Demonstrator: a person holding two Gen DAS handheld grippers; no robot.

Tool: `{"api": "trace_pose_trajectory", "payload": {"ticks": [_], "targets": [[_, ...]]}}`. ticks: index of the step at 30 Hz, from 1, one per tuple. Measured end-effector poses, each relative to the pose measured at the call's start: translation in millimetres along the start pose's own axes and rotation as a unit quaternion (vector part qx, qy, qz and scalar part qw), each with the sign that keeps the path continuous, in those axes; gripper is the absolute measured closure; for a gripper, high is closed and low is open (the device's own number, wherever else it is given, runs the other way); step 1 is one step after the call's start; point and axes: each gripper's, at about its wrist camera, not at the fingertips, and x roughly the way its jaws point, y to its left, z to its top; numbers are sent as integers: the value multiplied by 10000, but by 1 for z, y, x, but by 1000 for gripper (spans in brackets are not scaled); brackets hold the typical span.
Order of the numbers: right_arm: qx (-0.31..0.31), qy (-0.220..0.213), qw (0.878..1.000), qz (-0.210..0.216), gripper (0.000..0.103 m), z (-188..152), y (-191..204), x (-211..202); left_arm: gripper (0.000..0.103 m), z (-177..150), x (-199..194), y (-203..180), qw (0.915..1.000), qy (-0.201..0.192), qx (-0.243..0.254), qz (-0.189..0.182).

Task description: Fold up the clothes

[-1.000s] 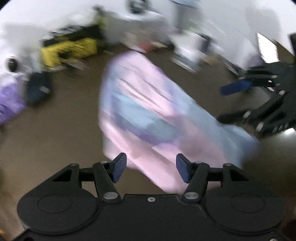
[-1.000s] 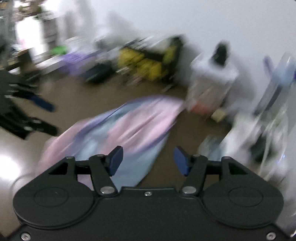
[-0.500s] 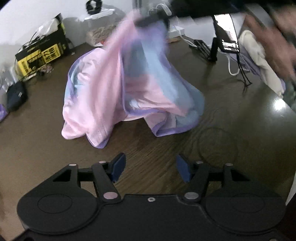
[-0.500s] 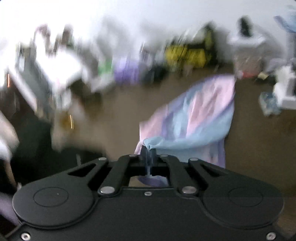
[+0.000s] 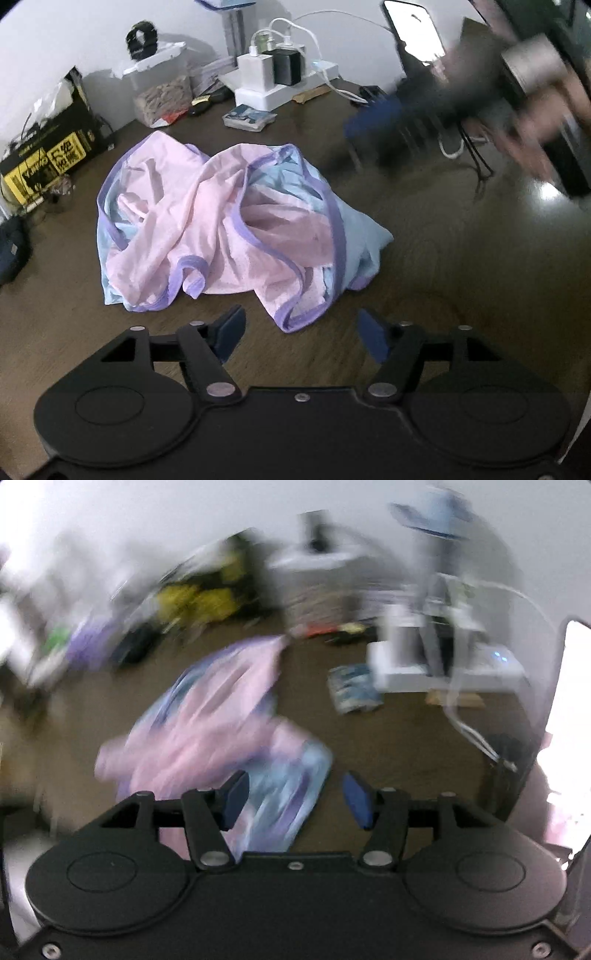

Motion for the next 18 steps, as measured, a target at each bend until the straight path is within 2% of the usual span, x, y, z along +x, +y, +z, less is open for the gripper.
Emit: {"api": "trace_pose_trajectory", "payload": {"ticks": [3,6,8,9,10,12,13,14,15,16,17,18], "targets": [[-224,336,9991,-135,42,-11,18,14,37,20,11,11,9993,-17,-380,20],[372,377,9985,-113,42,-15,13,21,38,40,25,25,9981,87,-612,39],[656,221,9972,-285,42,-5,4,27,42,52,37,34,9970,222,-728,146],[795,143,9960,-370,42,-1,0,29,52,55,43,37,9962,335,-785,154],[801,73,9958,-438,42,5,-4,34,73,56,49,40,9954,458,-826,147],[701,-15,9957,-600,43,14,-10,45,89,56,56,42,9949,569,-807,192],[597,-33,9958,-693,46,18,-12,52,94,56,56,43,9954,547,-772,177],[411,-15,9958,-818,51,20,-13,62,95,55,53,43,9956,534,-740,203],[266,24,9960,-855,66,21,-13,68,95,53,50,43,9958,506,-709,277],[-36,96,9963,-859,89,22,-12,75,96,52,46,43,9958,475,-708,347],[-334,165,9956,-864,101,23,-11,82,96,50,41,43,9955,434,-728,411],[-547,132,9941,-925,100,20,-6,77,96,48,36,43,9953,375,-751,486]]}}
